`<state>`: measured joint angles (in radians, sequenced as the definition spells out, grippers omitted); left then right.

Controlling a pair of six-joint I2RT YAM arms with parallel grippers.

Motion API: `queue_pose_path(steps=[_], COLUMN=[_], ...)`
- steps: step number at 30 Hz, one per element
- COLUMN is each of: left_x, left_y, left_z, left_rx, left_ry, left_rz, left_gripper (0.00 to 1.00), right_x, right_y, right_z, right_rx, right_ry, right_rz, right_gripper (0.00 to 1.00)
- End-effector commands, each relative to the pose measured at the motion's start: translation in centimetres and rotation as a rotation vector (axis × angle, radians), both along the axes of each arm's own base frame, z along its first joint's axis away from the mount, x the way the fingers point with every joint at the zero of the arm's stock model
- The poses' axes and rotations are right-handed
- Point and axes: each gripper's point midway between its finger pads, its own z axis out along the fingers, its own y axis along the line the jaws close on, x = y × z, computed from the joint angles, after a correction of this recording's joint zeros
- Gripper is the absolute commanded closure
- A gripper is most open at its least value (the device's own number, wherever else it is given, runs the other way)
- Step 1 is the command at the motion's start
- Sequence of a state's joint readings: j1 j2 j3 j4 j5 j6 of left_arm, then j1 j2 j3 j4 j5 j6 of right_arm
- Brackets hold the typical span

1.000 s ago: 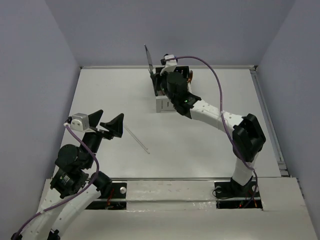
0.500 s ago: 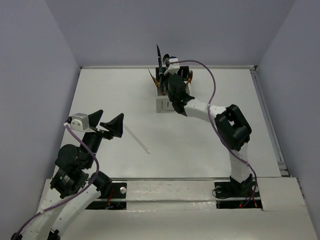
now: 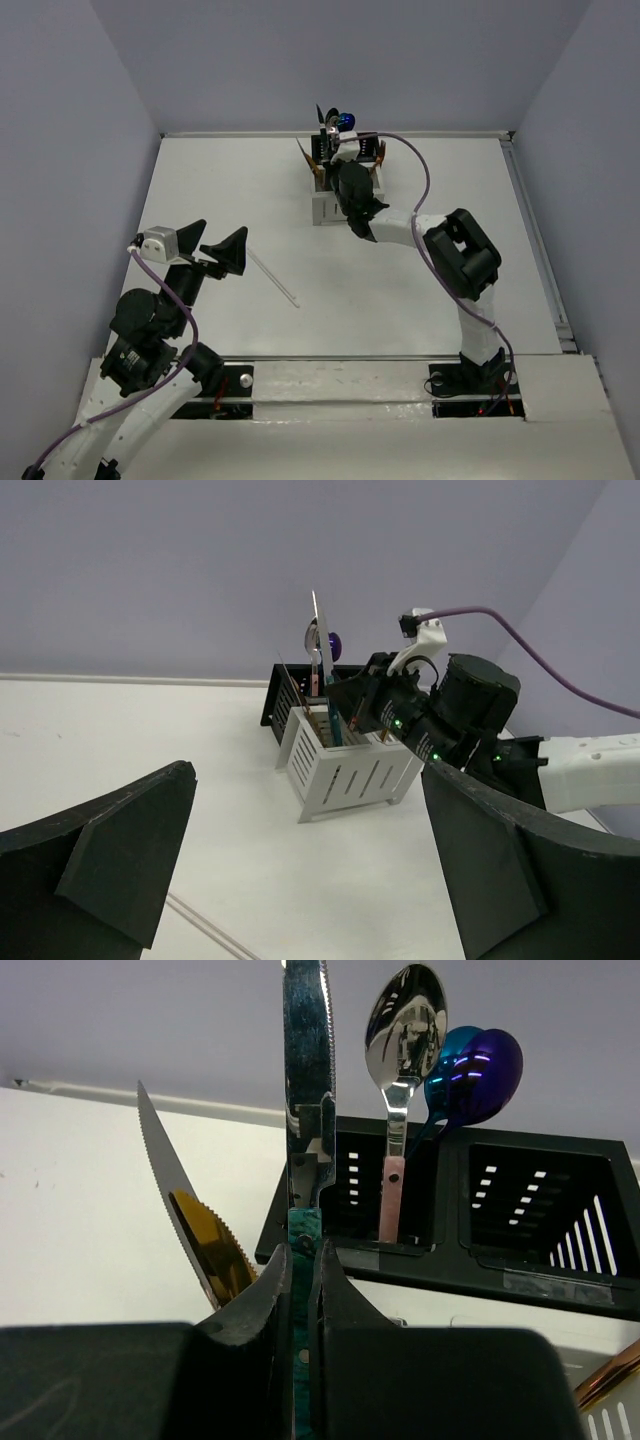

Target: Sort the eating utensils into containers

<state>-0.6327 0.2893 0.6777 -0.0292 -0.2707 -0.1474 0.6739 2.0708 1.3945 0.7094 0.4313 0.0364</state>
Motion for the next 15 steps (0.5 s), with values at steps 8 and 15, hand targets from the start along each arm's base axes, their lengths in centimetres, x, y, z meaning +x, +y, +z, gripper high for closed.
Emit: queue_pose_path(steps=[8, 15], left_x=[0.0, 0.0], left_y=[0.0, 0.0], left_z=[0.5, 0.6], left_rx=[-0.021, -0.022], left_ry=[-0.026, -0.028], left_rz=[0.001, 0.0], left_gripper=[0.01, 0.01], right_x=[-3.1, -6.0], right_y=[0.5, 0.2], right_z=[4.4, 5.6], right_rx=[0.046, 0.064], right_ry=[-0.087, -0.014], right_rz=[0.141, 0.201], right_gripper=[0.45, 0.28])
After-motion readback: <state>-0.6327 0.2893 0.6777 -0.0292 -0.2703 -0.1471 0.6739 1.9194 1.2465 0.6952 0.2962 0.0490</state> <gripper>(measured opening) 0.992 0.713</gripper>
